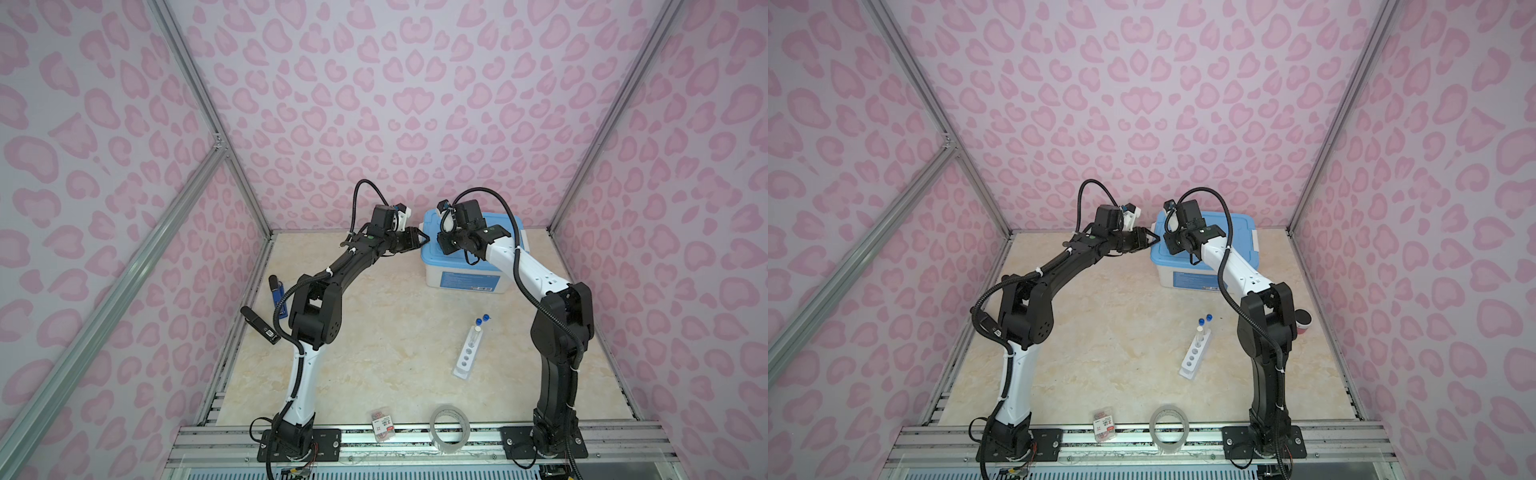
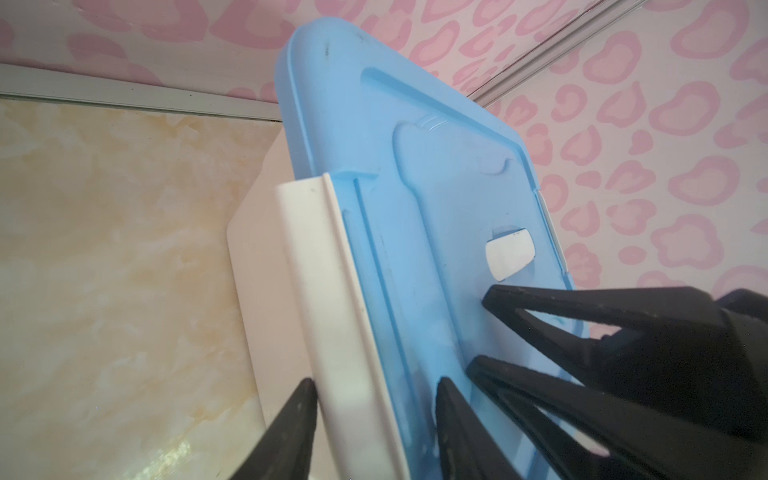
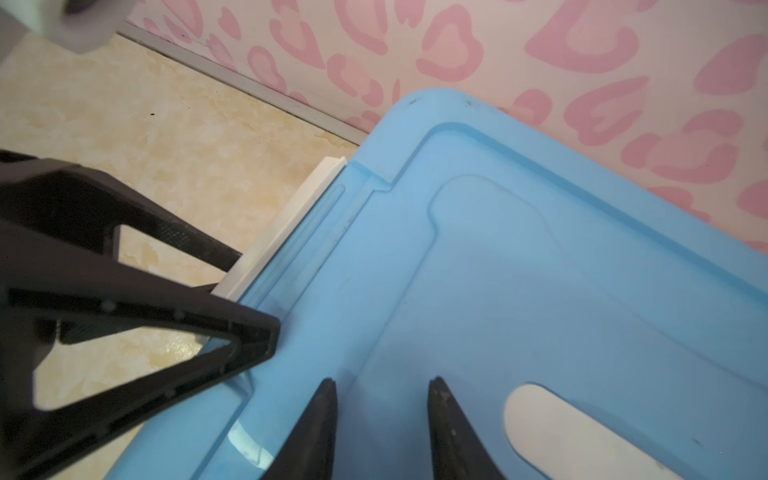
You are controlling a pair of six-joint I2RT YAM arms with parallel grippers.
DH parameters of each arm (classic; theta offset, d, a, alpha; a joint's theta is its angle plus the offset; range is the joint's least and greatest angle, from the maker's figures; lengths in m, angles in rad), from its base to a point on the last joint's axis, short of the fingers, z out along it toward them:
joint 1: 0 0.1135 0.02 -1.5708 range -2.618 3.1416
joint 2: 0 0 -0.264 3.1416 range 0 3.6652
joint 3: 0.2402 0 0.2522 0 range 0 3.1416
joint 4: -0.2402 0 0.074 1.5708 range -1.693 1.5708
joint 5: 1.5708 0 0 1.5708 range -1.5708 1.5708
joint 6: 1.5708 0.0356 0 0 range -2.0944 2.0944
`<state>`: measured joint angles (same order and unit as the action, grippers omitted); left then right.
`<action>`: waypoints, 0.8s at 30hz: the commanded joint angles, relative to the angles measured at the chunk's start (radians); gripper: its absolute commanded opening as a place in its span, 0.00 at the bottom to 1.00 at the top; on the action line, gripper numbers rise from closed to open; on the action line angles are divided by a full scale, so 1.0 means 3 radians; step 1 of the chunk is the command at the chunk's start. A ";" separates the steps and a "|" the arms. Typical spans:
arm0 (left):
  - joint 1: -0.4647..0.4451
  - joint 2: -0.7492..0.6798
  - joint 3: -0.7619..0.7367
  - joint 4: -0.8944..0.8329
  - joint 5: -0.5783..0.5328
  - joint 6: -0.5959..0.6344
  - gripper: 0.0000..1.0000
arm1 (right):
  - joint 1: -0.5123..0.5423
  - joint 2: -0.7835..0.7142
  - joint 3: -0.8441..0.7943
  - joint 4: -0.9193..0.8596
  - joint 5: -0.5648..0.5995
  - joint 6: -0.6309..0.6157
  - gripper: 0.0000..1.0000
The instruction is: Organize the chemistry lab equipment
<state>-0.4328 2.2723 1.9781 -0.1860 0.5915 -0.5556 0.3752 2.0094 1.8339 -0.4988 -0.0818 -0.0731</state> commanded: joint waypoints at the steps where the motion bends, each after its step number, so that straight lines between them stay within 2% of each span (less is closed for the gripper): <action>1: -0.0010 -0.0027 0.0048 -0.0154 -0.0038 0.0108 0.47 | -0.0084 -0.0091 -0.0104 -0.0028 0.0043 0.0118 0.37; 10: -0.0039 0.0028 0.0172 -0.0259 -0.0090 0.0134 0.45 | -0.0395 -0.0448 -0.0581 0.0424 -0.0265 0.0330 0.37; 24: -0.0070 0.0106 0.0388 -0.0433 -0.0151 0.0190 0.44 | -0.0621 -0.0427 -0.0614 0.0183 0.0128 0.0157 0.36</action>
<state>-0.4492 2.2910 2.0762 -0.3145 0.5446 -0.5205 0.1932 1.8679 1.6444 -0.4217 -0.0788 -0.0067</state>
